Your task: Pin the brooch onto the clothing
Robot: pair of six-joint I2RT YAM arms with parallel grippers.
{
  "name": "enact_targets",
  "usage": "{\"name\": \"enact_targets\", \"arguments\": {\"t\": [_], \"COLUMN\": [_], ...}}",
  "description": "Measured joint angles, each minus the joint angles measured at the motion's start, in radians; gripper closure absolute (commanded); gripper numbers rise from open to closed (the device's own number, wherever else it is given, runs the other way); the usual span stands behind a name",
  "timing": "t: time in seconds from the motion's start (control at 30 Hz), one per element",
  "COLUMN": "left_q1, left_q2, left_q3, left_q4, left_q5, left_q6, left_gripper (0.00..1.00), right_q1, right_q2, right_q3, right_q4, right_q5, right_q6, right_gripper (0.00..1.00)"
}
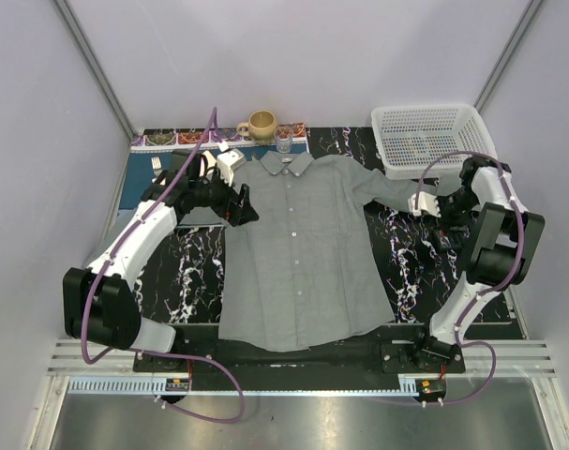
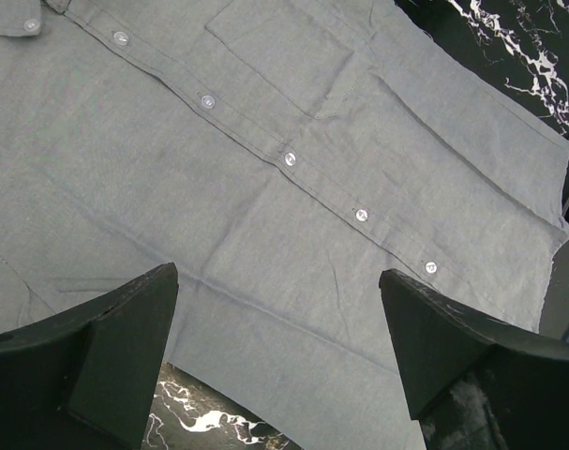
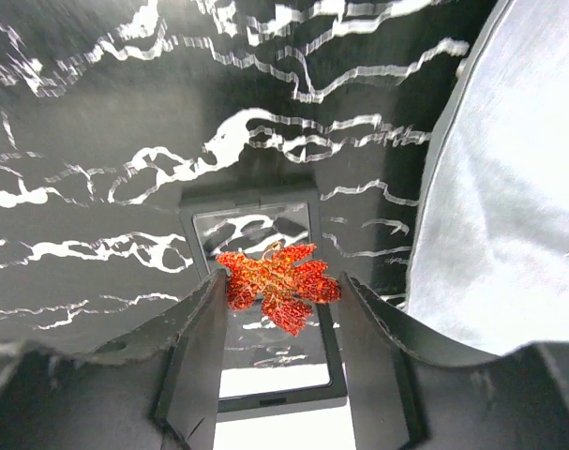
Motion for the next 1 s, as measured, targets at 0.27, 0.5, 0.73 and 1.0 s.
{"name": "enact_targets", "arguments": {"t": [0.27, 0.5, 0.73, 1.0], "left_q1": [0.0, -0.001, -0.031, -0.114], "left_q2": [-0.033, -0.132, -0.138, -0.123], "left_q3": [-0.04, -0.161, -0.18, -0.178], "left_q4": [0.077, 0.29, 0.539, 0.644], "left_q5": [0.045, 0.118, 0.106, 0.056], "left_q6": [-0.153, -0.471, -0.794, -0.938], "left_gripper": [0.1, 0.16, 0.19, 0.17], "right_q1": [0.171, 0.445, 0.711, 0.893], "right_q2": [-0.1, -0.223, -0.284, -0.285], "right_q3": [0.1, 0.188, 0.187, 0.188], "right_q4": [-0.101, -0.061, 0.123, 0.267], "right_q5": [-0.207, -0.396, -0.439, -0.365], "right_q6": [0.032, 0.291, 0.642, 0.914], "right_gripper": [0.47, 0.48, 0.48, 0.48]}}
